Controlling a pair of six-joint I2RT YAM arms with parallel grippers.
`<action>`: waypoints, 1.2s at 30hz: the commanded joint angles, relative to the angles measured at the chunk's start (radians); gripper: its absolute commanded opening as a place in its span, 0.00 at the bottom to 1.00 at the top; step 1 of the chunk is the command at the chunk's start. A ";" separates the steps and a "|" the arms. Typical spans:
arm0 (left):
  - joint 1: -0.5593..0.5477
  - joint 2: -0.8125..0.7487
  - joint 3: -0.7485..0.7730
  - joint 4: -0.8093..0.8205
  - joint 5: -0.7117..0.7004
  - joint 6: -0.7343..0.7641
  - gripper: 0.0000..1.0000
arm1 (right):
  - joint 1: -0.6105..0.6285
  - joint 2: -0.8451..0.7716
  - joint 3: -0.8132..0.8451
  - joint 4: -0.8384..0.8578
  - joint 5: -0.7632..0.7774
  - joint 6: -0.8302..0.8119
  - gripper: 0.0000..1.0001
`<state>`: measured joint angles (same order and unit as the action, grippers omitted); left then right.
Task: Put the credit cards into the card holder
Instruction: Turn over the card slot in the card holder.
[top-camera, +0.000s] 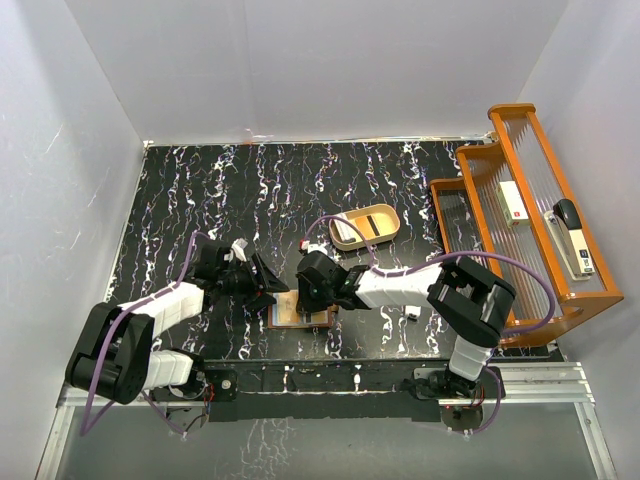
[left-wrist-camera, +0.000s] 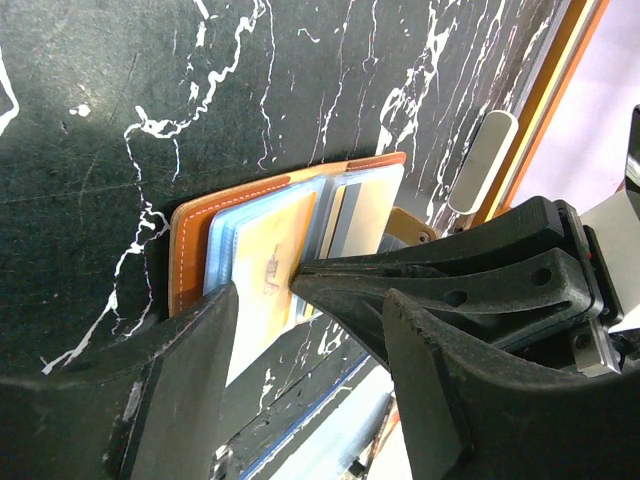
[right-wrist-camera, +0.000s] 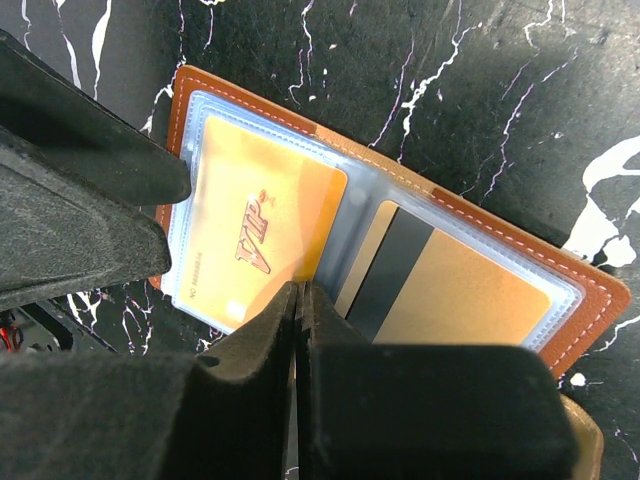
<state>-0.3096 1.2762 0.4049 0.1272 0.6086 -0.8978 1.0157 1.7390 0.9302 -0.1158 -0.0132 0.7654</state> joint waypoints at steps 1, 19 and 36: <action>0.004 -0.012 0.012 -0.052 0.009 0.033 0.58 | 0.007 0.018 -0.029 0.010 0.049 -0.006 0.00; 0.002 0.002 0.022 -0.038 0.031 0.039 0.55 | 0.007 0.011 -0.050 0.023 0.051 -0.020 0.00; -0.003 -0.012 -0.001 0.113 0.140 -0.080 0.46 | 0.006 -0.104 -0.010 -0.010 0.070 -0.082 0.16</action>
<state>-0.3096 1.2842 0.3954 0.2104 0.6914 -0.9482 1.0157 1.7069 0.9035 -0.0906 -0.0010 0.7322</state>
